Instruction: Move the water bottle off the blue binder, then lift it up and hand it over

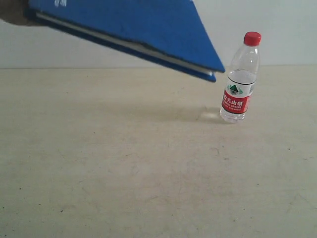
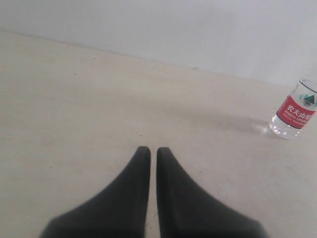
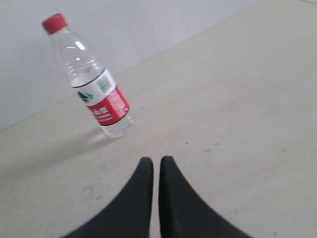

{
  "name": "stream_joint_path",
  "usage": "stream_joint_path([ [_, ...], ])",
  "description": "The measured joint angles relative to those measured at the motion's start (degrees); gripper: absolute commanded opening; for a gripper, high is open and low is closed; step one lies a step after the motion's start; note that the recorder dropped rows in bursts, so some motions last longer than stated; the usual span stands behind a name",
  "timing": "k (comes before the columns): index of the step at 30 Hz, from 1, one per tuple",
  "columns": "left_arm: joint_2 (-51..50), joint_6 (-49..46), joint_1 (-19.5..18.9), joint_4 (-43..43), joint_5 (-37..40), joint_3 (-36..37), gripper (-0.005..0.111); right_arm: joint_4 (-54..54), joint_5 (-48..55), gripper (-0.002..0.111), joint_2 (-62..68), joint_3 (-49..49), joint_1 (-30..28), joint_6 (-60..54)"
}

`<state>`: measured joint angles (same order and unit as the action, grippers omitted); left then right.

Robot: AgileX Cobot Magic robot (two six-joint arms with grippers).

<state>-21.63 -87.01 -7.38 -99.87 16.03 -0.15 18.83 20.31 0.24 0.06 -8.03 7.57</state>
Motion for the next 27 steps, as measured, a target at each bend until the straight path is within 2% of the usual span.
stream_joint_path([
  [4,0.0,0.0,0.0,0.0,0.0,0.0,0.005,-0.12,-0.4,0.0,0.0,0.0,-3.34,0.0],
  [7,0.0,0.0,0.0,0.0,0.0,0.0,0.005,-0.12,-6.45,0.0,0.0,-0.31,-3.43,-2.25],
  [13,0.0,0.0,0.0,0.0,0.0,0.0,0.005,-2.35,-33.38,0.0,0.0,-2.7,-3.43,-8.48],
  [16,0.0,0.0,0.0,0.0,0.0,0.0,0.005,-7.06,-38.92,0.0,0.0,-2.8,-3.58,-7.57],
  [21,0.0,0.0,0.0,0.0,0.0,0.0,0.005,-20.86,-37.49,0.0,0.0,-0.73,-3.85,-0.27],
  [24,0.0,0.0,0.0,0.0,0.0,0.0,0.005,-29.0,-32.9,0.0,-0.12,-0.48,-3.85,6.72],
  [27,0.0,0.0,0.0,0.0,0.0,0.0,0.005,-32.05,-27.33,0.0,-0.12,-0.43,-3.85,9.04],
])
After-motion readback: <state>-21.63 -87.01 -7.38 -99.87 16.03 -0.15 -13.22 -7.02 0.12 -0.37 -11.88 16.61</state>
